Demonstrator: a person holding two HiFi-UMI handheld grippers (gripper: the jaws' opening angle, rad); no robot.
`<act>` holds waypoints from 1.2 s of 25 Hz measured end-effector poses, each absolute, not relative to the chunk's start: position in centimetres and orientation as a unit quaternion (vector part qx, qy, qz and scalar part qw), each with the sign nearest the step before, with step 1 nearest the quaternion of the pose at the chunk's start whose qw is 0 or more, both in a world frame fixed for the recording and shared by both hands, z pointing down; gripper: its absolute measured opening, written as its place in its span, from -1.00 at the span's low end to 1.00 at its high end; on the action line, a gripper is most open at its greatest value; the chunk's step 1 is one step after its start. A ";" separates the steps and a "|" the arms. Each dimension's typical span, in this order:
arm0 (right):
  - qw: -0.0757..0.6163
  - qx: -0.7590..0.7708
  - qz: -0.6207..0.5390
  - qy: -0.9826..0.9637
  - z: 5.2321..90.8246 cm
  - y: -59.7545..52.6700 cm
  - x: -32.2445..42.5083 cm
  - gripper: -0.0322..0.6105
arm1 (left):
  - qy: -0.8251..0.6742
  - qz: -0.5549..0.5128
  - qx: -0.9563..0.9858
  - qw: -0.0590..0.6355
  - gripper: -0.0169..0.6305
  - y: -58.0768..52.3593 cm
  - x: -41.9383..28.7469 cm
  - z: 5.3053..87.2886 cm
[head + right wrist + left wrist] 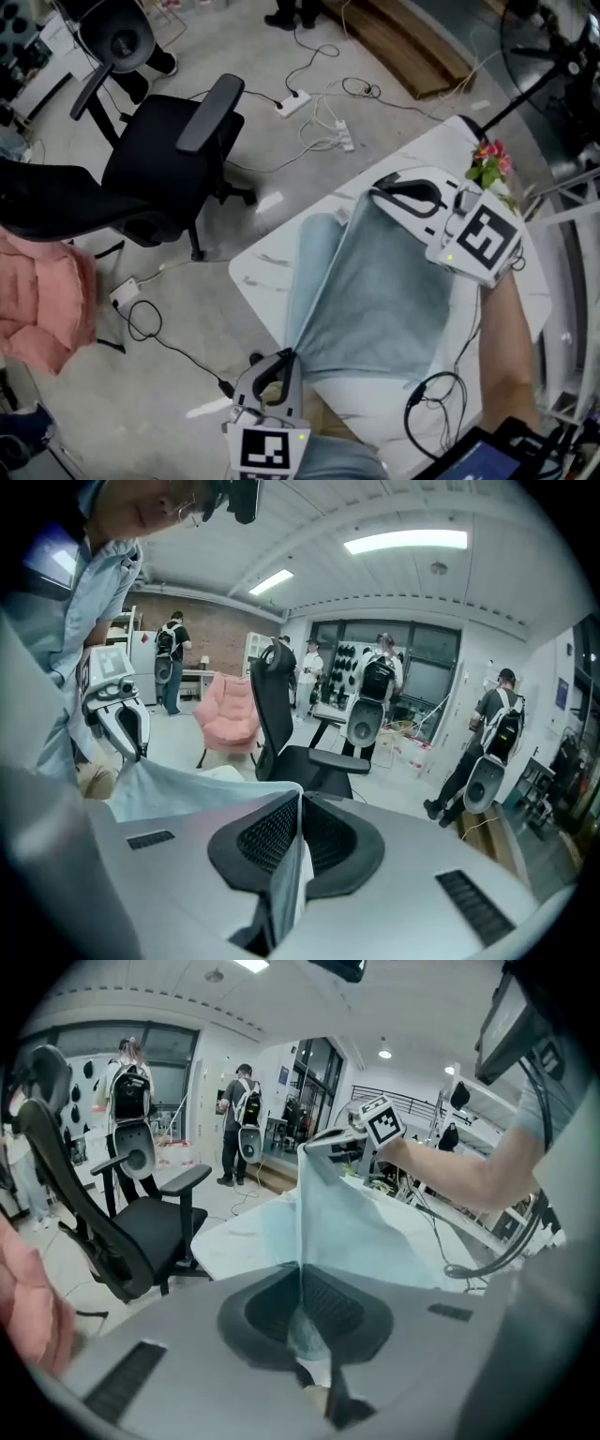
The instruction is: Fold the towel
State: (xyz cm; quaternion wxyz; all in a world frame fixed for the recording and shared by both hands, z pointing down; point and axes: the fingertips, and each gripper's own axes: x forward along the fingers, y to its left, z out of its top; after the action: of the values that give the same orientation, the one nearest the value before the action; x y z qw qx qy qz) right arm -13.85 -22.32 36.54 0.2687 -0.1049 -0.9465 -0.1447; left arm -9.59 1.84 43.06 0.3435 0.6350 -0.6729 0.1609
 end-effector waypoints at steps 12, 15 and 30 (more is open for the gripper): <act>0.263 -0.208 -0.139 -0.932 41.0 -17.4 -20.5 -0.80 | -0.700 0.119 0.587 0.390 -0.87 4.8 -10.9 46.2; 0.287 -0.234 -0.140 -0.918 43.7 -16.2 -21.7 -0.79 | -0.702 0.111 0.569 0.413 -0.85 6.1 -11.0 47.7; 0.332 -0.221 -0.049 -0.916 44.1 -14.9 -23.8 -0.12 | -0.673 -0.031 0.577 0.462 -0.28 7.8 -12.9 49.2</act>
State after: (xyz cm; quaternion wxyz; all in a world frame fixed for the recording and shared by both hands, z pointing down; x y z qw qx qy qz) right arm -23.76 -14.91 44.13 0.3317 -0.2213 -0.9158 -0.0491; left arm -12.85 7.76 49.23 0.4615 0.5768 -0.6733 -0.0306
